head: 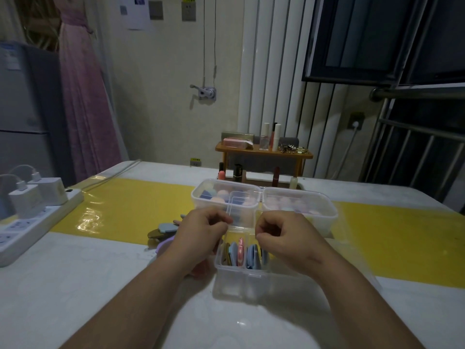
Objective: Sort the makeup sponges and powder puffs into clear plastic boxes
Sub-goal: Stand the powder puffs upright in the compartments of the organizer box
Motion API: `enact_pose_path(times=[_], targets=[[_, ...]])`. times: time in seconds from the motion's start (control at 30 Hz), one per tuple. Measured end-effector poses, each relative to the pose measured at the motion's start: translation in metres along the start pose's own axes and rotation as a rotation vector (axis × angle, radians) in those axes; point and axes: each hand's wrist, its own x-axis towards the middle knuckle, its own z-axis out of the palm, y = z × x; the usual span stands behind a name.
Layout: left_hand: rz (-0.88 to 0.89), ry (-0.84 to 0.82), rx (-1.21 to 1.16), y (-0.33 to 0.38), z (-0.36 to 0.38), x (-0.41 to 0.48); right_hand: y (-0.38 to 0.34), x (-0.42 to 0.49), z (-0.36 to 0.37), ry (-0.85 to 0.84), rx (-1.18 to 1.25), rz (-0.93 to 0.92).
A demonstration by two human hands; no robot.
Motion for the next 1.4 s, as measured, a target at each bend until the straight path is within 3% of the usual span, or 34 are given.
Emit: enact_pose_path(times=[0.27,0.6,0.73,0.9,1.03,1.2,1.4], targets=[[0.012,-0.015,0.028,0.001,-0.001,-0.001,0.0,0.001,0.003,-0.039,-0.188,0.127],[0.127,0.061,0.199,0.001,-0.013,-0.001,-0.001,0.0,-0.003,0.08,-0.111,0.055],[0.064,0.165,0.188,0.001,-0.021,0.001,-0.003,-0.002,-0.007,0.153,-0.131,0.027],[0.062,0.33,0.591,-0.004,-0.034,0.008,-0.002,-0.001,-0.005,0.213,-0.149,0.036],[0.018,0.21,0.741,-0.01,-0.033,0.012,0.0,0.0,-0.002,0.168,-0.155,0.042],[0.143,0.116,0.831,-0.018,-0.03,0.017,0.002,-0.001,-0.001,0.15,-0.144,0.049],[0.062,0.039,0.894,-0.024,-0.027,0.016,0.005,0.0,0.001,0.138,-0.136,0.057]])
